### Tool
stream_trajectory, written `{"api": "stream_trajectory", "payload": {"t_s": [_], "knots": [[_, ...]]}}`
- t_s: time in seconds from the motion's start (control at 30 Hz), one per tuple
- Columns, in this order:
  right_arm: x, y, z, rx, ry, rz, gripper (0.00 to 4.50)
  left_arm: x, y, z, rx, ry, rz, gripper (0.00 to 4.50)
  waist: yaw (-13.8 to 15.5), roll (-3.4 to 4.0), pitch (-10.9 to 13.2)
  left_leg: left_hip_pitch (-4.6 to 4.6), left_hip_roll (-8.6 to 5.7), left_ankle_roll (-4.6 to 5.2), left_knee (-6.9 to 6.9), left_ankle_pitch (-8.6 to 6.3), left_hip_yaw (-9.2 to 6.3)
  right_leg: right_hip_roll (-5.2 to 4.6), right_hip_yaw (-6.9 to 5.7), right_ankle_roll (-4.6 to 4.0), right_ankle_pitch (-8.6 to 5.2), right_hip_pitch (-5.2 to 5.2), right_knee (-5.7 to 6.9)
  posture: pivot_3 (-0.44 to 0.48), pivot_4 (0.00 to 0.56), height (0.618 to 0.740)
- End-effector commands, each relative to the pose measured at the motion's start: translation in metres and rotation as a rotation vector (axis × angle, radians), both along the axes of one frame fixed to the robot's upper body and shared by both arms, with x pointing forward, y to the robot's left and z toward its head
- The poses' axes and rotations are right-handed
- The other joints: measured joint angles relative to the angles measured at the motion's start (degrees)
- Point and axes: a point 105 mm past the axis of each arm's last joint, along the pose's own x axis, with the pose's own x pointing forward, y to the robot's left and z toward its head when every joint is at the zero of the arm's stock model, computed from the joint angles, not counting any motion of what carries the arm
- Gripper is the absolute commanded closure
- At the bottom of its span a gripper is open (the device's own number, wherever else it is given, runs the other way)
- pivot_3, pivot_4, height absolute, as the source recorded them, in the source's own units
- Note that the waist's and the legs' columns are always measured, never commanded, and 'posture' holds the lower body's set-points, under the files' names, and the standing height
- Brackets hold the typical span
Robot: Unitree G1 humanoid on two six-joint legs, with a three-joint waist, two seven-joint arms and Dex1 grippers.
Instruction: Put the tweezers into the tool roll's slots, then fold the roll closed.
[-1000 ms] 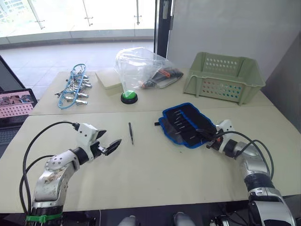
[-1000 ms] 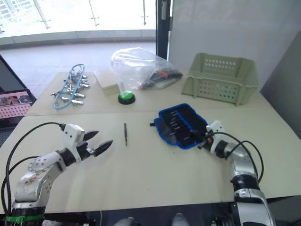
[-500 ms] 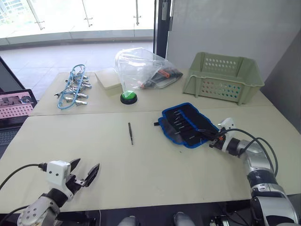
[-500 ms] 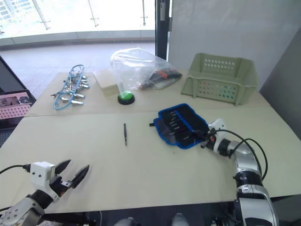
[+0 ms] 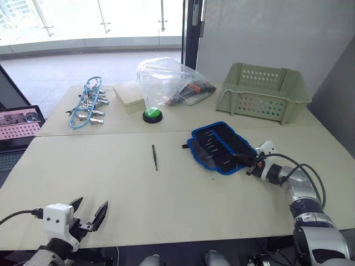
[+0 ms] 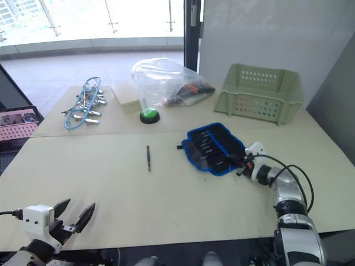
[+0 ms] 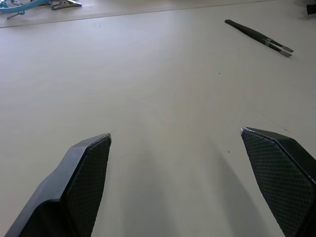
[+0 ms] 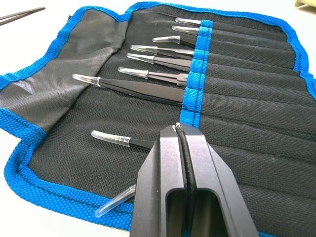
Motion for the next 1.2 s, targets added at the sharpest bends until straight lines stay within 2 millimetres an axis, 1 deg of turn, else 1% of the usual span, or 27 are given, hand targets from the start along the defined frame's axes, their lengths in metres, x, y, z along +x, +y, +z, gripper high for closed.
{"api": "stream_trajectory", "payload": {"t_s": [0.03,0.1,0.2,0.27,0.4,0.47,0.5,0.6,0.7,0.77,0.9,0.93,1.03,1.2], "knots": [[-0.001,-0.002,-0.004,-0.014,0.008,-0.009,4.50,0.016,-0.011,0.013,-0.019,-0.037,-0.032,0.04,0.0,0.00,0.0,0.00,0.00,0.00,0.00,0.00,0.00,0.00,0.00,0.00,0.00,0.00,0.00,0.000,0.150,0.740],[-0.001,-0.002,-0.004,-0.014,0.007,-0.009,4.50,0.033,-0.020,0.015,-0.062,-0.025,-0.029,0.04,0.0,0.00,0.0,0.01,0.00,0.00,0.00,0.00,0.00,0.00,0.00,0.00,0.00,0.00,0.02,0.000,0.150,0.740],[-0.001,-0.002,-0.004,-0.011,0.003,-0.012,4.50,0.054,-0.041,0.026,-0.090,-0.048,-0.066,0.04,-0.1,-0.02,0.0,0.01,-0.02,-0.02,0.02,0.01,-0.02,0.00,0.01,0.00,0.01,-0.02,0.08,0.000,0.150,0.740],[-0.002,-0.002,-0.004,-0.010,0.001,-0.013,4.50,0.072,-0.054,0.031,-0.130,-0.055,-0.057,0.04,-0.1,-0.01,0.0,0.01,-0.02,-0.04,0.01,0.03,-0.01,0.00,0.03,0.00,0.01,-0.04,0.09,0.000,0.150,0.740],[-0.002,-0.001,-0.004,-0.007,-0.004,-0.015,4.50,0.098,-0.086,0.034,-0.126,-0.035,-0.102,0.04,-0.1,-0.04,0.0,0.00,-0.04,-0.22,0.02,0.13,-0.01,0.00,0.03,0.01,0.02,-0.03,0.09,0.000,0.150,0.740],[-0.002,-0.001,-0.004,-0.006,-0.005,-0.016,4.50,0.106,-0.095,0.035,-0.125,-0.034,-0.110,0.04,-0.1,-0.04,0.0,0.00,-0.04,-0.23,0.01,0.13,-0.01,0.00,0.04,0.01,0.02,-0.05,0.09,0.000,0.150,0.740],[-0.003,-0.001,-0.004,-0.005,-0.006,-0.018,4.50,0.110,-0.097,0.032,-0.121,-0.016,-0.100,0.04,-0.1,-0.04,0.0,-0.01,-0.04,-0.24,0.01,0.14,-0.01,0.00,0.04,0.01,0.02,-0.06,0.09,0.000,0.150,0.740],[-0.003,-0.001,-0.004,-0.004,-0.009,-0.021,4.50,0.122,-0.115,0.028,-0.103,0.020,-0.134,0.04,0.0,-0.04,0.0,-0.03,-0.04,-0.29,0.00,0.17,0.00,0.00,0.05,0.01,0.01,-0.08,0.08,0.000,0.150,0.740],[-0.004,-0.003,-0.003,-0.003,-0.014,-0.027,4.50,0.125,-0.131,0.017,-0.085,0.084,-0.161,0.04,0.0,-0.05,0.0,-0.05,-0.06,-0.28,0.01,0.16,0.00,-0.01,0.05,0.03,0.02,-0.07,0.04,0.000,0.150,0.740],[-0.005,-0.003,-0.002,-0.003,-0.018,-0.033,4.50,0.126,-0.134,0.011,-0.059,0.109,-0.146,0.04,0.0,-0.04,0.0,-0.05,-0.06,-0.28,0.01,0.17,0.00,-0.01,0.06,0.03,0.02,-0.08,0.05,0.000,0.150,0.740],[-0.006,-0.004,-0.002,-0.002,-0.021,-0.036,4.50,0.131,-0.151,0.003,-0.069,0.151,-0.146,0.04,0.2,-0.04,0.0,-0.05,-0.06,-0.30,0.01,0.17,0.00,-0.01,0.06,0.04,0.03,-0.08,0.04,0.000,0.150,0.740],[-0.007,-0.004,-0.002,-0.002,-0.021,-0.036,4.50,0.131,-0.152,0.000,-0.063,0.168,-0.141,0.04,0.3,-0.04,0.0,-0.04,-0.07,-0.30,0.02,0.17,0.00,-0.01,0.06,0.04,0.03,-0.05,0.04,0.000,0.150,0.740],[-0.007,-0.004,0.000,-0.005,-0.023,-0.035,4.50,0.128,-0.152,-0.005,-0.036,0.191,-0.132,0.85,0.3,-0.03,0.0,-0.03,-0.07,-0.30,0.02,0.17,0.00,-0.01,0.06,0.05,0.03,-0.05,0.04,0.000,0.150,0.740],[-0.008,-0.005,0.001,-0.009,-0.026,-0.035,4.50,0.125,-0.143,-0.007,0.005,0.203,-0.101,2.51,0.3,-0.02,0.0,-0.04,-0.07,-0.32,0.02,0.19,0.00,-0.01,0.07,0.05,0.03,-0.05,0.02,0.000,0.150,0.740]]}}
